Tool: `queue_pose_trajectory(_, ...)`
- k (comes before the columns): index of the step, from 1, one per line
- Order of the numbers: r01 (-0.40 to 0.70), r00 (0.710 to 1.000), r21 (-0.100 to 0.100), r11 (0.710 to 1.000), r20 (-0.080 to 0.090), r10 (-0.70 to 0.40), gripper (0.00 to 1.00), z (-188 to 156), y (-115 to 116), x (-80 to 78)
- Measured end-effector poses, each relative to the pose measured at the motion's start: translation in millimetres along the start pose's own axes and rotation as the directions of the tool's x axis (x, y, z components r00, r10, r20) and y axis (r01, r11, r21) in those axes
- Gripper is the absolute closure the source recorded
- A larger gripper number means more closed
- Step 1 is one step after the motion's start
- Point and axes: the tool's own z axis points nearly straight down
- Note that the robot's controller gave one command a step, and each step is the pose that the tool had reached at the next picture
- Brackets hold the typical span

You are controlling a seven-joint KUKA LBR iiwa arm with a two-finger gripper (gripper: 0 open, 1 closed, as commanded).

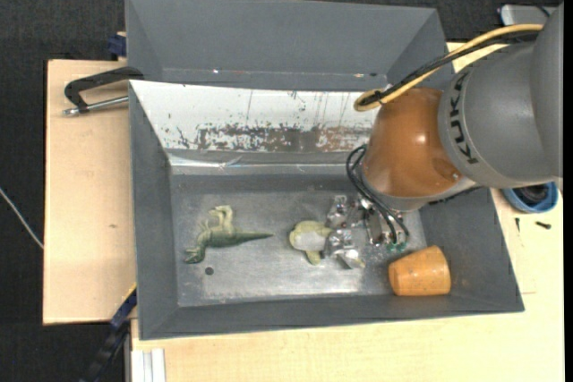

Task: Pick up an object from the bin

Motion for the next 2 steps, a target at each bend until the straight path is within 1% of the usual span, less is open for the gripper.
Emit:
queue_pose_trajectory(1, 0.0, 1.0, 0.0, 1.0, 0.007, 0.0, 1.0, -76, 0, -2.9)
queue_pose_trajectory(2, 0.001, 1.0, 0.0, 1.0, 0.005, -0.001, 1.0, -109, 1, -5.3)
